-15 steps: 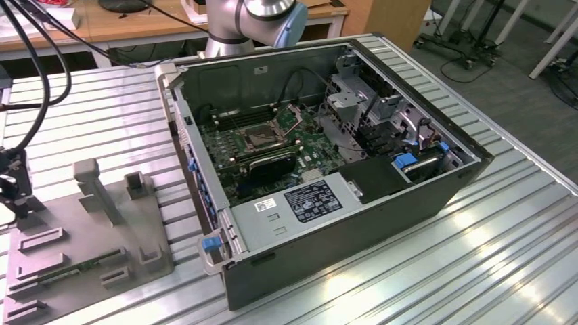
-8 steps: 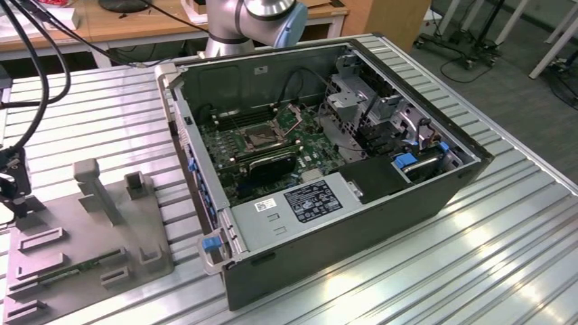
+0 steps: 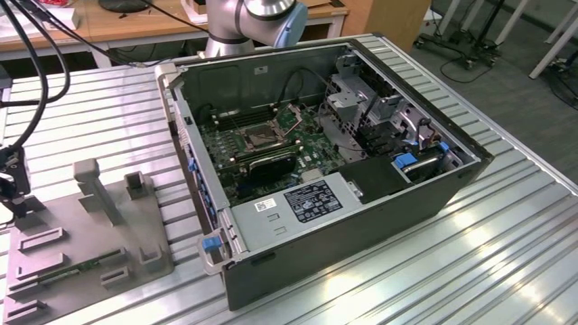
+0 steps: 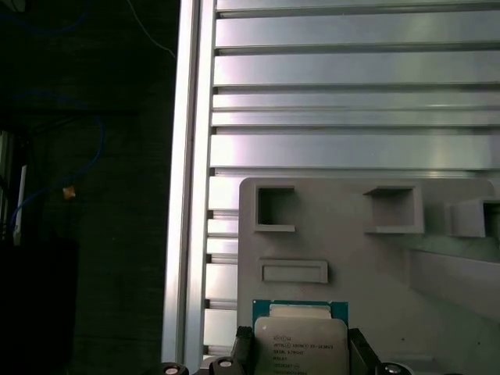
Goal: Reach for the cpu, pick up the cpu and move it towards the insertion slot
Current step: 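Pick up the cpu and move it towards the insertion slot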
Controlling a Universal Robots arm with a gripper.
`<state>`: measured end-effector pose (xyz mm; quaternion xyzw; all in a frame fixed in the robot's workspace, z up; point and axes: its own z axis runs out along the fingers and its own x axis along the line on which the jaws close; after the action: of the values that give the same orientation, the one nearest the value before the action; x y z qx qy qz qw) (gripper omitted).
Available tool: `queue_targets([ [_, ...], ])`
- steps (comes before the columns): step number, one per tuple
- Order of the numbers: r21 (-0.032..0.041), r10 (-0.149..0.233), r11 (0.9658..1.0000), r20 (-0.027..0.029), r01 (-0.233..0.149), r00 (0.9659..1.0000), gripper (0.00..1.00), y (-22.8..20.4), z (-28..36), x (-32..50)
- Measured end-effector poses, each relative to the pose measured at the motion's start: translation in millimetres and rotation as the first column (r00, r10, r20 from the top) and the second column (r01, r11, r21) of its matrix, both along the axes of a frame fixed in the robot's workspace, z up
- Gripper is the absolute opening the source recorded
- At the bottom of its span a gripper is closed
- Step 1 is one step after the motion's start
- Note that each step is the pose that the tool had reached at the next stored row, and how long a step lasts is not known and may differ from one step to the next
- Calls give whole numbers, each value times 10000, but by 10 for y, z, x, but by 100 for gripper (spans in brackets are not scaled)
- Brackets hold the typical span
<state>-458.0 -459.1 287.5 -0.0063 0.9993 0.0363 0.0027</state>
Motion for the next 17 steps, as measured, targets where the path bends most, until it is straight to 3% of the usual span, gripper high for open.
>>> queue_targets([
  [17, -85, 0, 10000, 0, 0, 10000, 55, 0, 15, 0],
])
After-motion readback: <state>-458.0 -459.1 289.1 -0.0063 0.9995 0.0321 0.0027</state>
